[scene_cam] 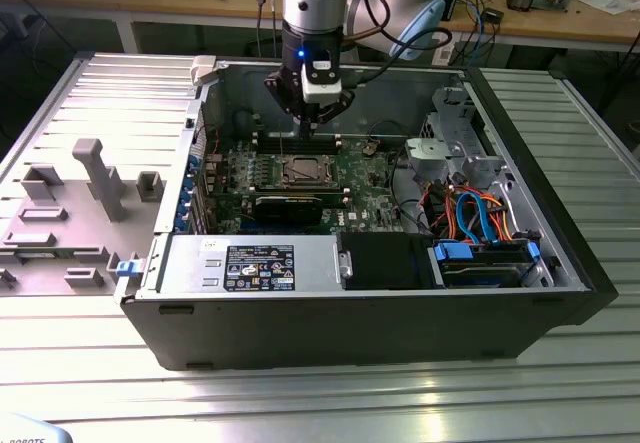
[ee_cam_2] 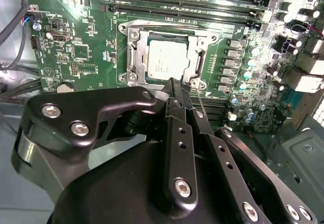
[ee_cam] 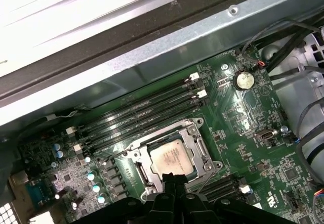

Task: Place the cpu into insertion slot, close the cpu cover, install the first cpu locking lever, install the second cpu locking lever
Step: 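Install the first cpu locking lever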

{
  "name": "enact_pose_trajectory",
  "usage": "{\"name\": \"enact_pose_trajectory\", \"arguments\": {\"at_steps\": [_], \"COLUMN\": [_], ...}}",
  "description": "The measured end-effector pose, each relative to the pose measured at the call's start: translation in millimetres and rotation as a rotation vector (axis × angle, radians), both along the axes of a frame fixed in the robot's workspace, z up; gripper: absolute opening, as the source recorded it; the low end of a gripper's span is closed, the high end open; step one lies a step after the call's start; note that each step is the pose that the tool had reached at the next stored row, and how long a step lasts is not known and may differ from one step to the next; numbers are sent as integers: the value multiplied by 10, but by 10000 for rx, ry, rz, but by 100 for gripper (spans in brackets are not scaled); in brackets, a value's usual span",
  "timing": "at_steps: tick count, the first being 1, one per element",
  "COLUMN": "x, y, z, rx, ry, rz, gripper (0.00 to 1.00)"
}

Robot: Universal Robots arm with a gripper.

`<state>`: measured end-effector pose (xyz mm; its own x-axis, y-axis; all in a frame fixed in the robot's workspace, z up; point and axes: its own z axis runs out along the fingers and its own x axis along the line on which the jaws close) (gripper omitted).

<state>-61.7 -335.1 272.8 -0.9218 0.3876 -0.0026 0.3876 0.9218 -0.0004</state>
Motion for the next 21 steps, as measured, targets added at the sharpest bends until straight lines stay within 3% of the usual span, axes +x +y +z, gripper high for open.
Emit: {"name": "enact_pose_trajectory", "arguments": {"at_steps": [9,17,19,20,21], "x": [0,-1,-2,-4,-9], "y": [0,0,0,-1,0], "z": [0,-2,-3,-3,-5], "rx": [-1,-2,-5,-12,-22], "ry": [0,-15,-58,-115,-234], "rz": [488,1833,1926,1938,1942], "gripper": [11,11,11,11,11]}}
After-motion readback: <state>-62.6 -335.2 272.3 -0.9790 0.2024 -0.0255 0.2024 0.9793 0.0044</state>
